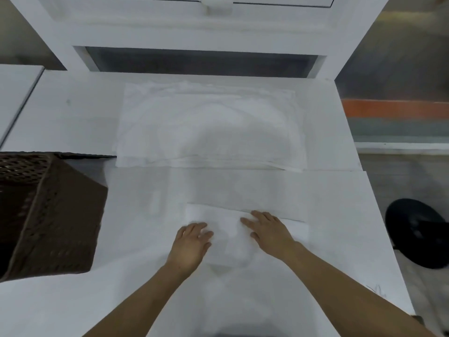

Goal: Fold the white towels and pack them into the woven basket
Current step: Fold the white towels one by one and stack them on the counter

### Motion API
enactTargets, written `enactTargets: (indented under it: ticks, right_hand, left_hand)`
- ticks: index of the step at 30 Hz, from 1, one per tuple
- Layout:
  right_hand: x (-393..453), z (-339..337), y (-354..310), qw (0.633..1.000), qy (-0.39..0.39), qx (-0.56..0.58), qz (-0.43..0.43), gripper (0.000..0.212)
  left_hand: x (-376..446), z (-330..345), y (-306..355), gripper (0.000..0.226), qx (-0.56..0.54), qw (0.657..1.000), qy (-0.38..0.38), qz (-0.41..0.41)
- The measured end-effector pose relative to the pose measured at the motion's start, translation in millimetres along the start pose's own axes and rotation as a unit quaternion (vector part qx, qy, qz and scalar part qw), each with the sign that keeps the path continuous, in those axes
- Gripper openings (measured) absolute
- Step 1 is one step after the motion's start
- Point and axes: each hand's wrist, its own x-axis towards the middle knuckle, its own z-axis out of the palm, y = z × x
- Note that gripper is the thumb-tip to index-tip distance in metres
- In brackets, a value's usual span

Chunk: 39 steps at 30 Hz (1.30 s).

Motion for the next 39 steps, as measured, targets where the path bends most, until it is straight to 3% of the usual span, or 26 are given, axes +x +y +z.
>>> enactTargets:
  ticks: [7,10,13,17,19,22,24,26,29,31,33,36,39]
  right_hand:
    - [-31,-3,4,0.990,-0.057,0.054,0.120,0.058]
    - [-49,8,3,0.983,-0.077,0.103,0.131,0.057]
    - [-62,16,1,0.979,-0.083,0.133,0.132,0.057]
    - [-67,19,2,0.974,-0.053,0.174,0.137,0.053]
    - [-64,18,5,0.965,-0.019,0.217,0.147,0.046]
    - [-53,13,8,0.936,0.039,0.301,0.177,0.041]
    - [-43,7,6,0.897,0.070,0.381,0.213,0.043]
    - [-34,0,5,0.850,0.089,0.460,0.238,0.046]
    - [-26,-15,4,0.760,0.094,0.592,0.251,0.045]
    - [-23,-27,5,0.702,0.080,0.660,0.254,0.043]
    - [-21,-40,7,0.667,0.076,0.697,0.253,0.043]
    - [-21,-68,10,0.653,0.098,0.716,0.227,0.041]
    - [-27,-111,10,0.633,0.151,0.737,0.183,0.042]
  left_hand:
    - [8,3,21,0.038,-0.020,0.997,-0.049,-0.052]
    - [13,8,38,0.043,-0.135,0.974,-0.101,-0.148]
    - [26,4,58,0.048,-0.298,0.910,-0.082,-0.278]
    - [45,1,78,0.058,-0.460,0.779,-0.023,-0.425]
    - [51,3,81,0.050,-0.508,0.727,-0.015,-0.461]
    - [53,3,87,0.024,-0.551,0.710,-0.023,-0.438]
    - [53,-6,93,0.033,-0.592,0.695,-0.037,-0.407]
    - [52,-18,100,0.046,-0.661,0.653,-0.053,-0.366]
    - [49,-42,108,0.039,-0.742,0.581,-0.073,-0.325]
    - [48,-60,112,0.037,-0.760,0.573,-0.085,-0.295]
    - [51,-75,111,0.037,-0.765,0.574,-0.081,-0.280]
    - [60,-101,109,0.037,-0.748,0.597,-0.051,-0.286]
    - [75,-133,106,0.036,-0.716,0.645,-0.021,-0.266]
